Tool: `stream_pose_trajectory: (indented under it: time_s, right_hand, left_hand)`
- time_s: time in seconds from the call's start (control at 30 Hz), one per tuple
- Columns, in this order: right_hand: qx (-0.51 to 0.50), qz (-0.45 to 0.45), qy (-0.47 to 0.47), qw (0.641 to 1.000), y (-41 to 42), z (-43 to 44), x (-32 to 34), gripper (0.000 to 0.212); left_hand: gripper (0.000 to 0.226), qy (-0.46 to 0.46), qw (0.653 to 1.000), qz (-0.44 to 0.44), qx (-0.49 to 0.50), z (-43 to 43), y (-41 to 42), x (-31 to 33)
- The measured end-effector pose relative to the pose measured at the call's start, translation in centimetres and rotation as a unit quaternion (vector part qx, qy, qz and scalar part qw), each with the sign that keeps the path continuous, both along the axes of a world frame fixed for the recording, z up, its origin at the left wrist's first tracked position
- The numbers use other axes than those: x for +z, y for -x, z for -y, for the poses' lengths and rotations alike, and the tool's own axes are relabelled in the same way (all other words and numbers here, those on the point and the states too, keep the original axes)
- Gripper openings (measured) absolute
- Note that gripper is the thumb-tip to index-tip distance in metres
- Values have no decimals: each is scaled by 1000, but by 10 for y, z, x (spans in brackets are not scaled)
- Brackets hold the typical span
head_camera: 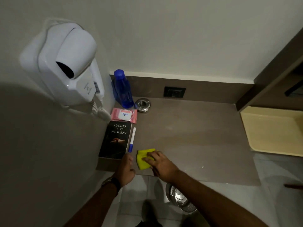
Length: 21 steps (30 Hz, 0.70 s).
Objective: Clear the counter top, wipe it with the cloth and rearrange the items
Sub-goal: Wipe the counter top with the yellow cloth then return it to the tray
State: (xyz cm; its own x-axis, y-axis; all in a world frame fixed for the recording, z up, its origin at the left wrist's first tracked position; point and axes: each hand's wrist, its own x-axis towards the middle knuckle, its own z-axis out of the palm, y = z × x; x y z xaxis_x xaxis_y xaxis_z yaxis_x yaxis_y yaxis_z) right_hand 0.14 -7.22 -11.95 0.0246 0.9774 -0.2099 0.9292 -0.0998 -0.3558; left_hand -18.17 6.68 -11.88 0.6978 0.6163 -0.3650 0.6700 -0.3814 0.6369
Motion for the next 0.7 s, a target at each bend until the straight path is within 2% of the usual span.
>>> stream_pose_trajectory:
  time_s: [0.13,0.3,0.47,0.5,0.57,0.63,0.7]
  right_hand:
    - [48,68,16,996,-11,-8,0,52]
    - [-97,73,50,991,-34,-39,13,55]
    - [-131,87,82,984,-32,-61,17,57]
    - [-109,92,80,987,-28,-61,16,57]
    - [1,97,80,992,-18,-54,14,57]
    - [114,95,82,986,-5,-44,12,56]
    - [174,108,87,975,5,-31,9,54]
  left_hand:
    - [50,36,999,-1,2,1,1,-3]
    - [56,-9,1000,13,-5,7,10,-8]
    - [60,-9,1000,11,5,5,15,-5]
    - [59,-15,1000,15,6,5,15,-5]
    - [55,-18,999,27,9,4,17,-7]
    - [47,-23,999,39,-2,3,20,-8]
    - [40,-32,999,36,-19,2,23,-9]
